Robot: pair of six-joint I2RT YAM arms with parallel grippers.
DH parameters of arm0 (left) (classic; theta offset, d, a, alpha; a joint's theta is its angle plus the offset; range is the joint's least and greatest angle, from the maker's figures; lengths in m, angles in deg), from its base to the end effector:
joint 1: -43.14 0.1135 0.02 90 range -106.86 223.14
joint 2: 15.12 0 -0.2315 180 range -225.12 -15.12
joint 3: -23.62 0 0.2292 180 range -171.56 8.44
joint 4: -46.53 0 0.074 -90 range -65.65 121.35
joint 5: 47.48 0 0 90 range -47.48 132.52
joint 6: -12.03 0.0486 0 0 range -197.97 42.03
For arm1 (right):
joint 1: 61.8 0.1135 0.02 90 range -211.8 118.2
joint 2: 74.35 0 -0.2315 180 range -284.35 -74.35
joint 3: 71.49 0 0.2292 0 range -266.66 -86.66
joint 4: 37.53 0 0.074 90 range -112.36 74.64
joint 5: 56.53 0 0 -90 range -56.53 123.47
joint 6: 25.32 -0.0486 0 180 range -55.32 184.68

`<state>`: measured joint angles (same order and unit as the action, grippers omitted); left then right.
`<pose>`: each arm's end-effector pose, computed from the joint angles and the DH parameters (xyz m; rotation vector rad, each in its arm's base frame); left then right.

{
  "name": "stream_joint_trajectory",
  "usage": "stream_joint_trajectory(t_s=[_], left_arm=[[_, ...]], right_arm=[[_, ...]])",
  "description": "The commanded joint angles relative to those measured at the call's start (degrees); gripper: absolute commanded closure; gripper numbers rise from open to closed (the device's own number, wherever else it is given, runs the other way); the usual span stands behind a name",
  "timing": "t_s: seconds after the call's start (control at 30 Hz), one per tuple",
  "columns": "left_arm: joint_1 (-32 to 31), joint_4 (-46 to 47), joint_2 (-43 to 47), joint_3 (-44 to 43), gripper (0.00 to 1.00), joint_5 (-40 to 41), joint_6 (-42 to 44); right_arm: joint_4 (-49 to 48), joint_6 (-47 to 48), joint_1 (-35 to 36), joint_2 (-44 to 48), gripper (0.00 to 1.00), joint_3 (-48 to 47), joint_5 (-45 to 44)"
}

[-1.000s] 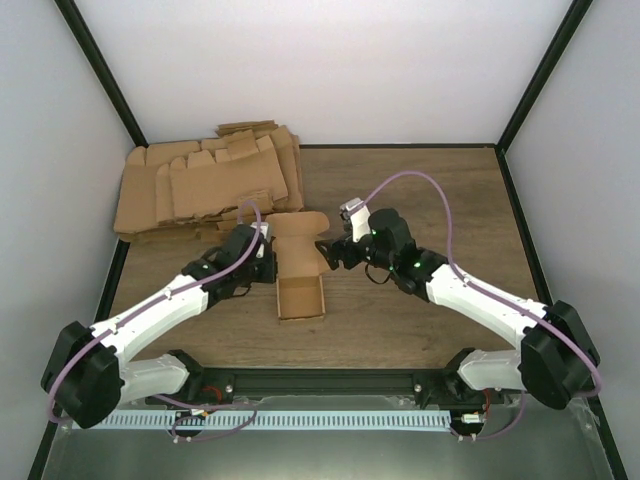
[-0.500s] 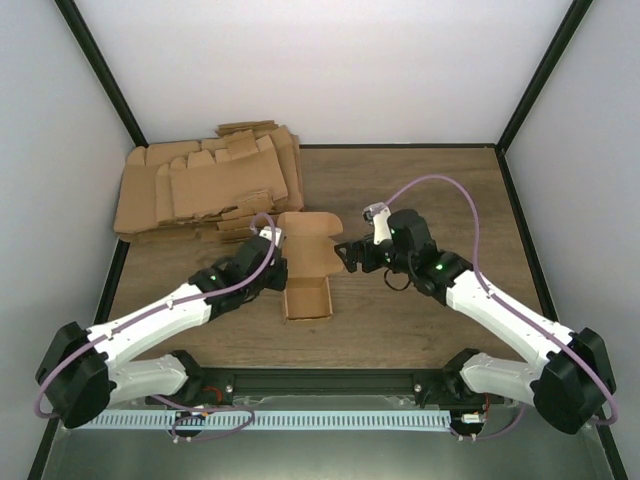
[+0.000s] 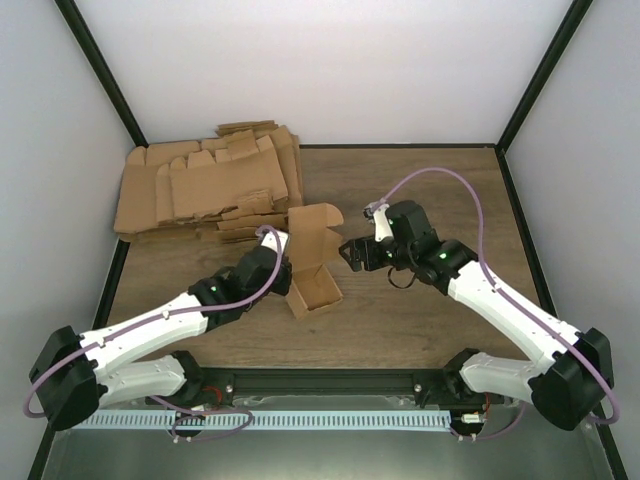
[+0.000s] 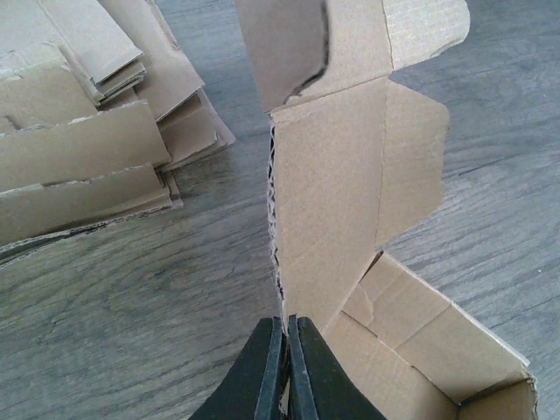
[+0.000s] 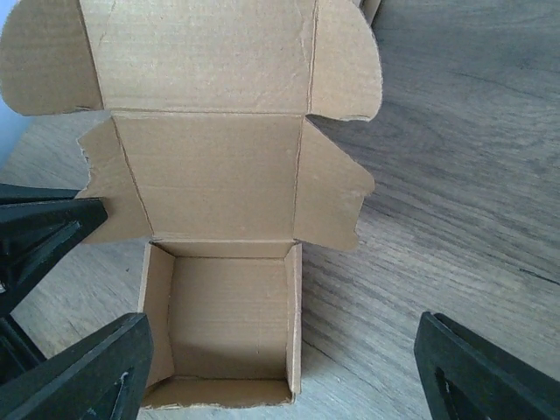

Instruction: Fold the paper box

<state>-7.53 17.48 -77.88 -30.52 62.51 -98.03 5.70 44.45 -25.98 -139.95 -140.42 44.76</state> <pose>0.1620 -0.1715 0.2118 0.3954 2.1635 -0.3082 0.1943 0.1520 0.2596 -0.4277 2.3213 0.7235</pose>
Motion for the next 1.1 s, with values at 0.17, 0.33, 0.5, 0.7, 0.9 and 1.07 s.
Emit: stream_joint_trajectory(t_s=[0.17,0.33,0.5,0.7,0.9,1.07], left_arm=[[-1.5,3.0,2.5,1.9,0.95,3.2,4.0],[-1.8,3.4,2.7,2.4,0.96,3.2,4.1],[-1.9,4.4,2.5,2.7,0.96,3.0,4.5],[-2.0,4.6,1.2,3.2,0.96,4.3,4.1],[-2.0,5.6,-0.2,4.9,0.96,5.9,2.7],[-2.0,6.7,0.3,6.0,0.96,6.4,3.0]], right_arm=[[7.9,1.4,-0.4,-5.3,0.21,-5.9,6.2],[8.5,1.4,-0.5,-7.6,0.31,-7.4,7.0],[5.7,1.2,-0.5,-8.0,0.29,-6.5,3.9],[-5.8,4.0,-8.1,-9.1,0.22,-1.7,18.1],[-13.8,4.4,-11.4,-14.8,0.23,-1.6,20.8],[-14.7,6.0,-11.4,-19.8,0.28,-4.3,20.7]])
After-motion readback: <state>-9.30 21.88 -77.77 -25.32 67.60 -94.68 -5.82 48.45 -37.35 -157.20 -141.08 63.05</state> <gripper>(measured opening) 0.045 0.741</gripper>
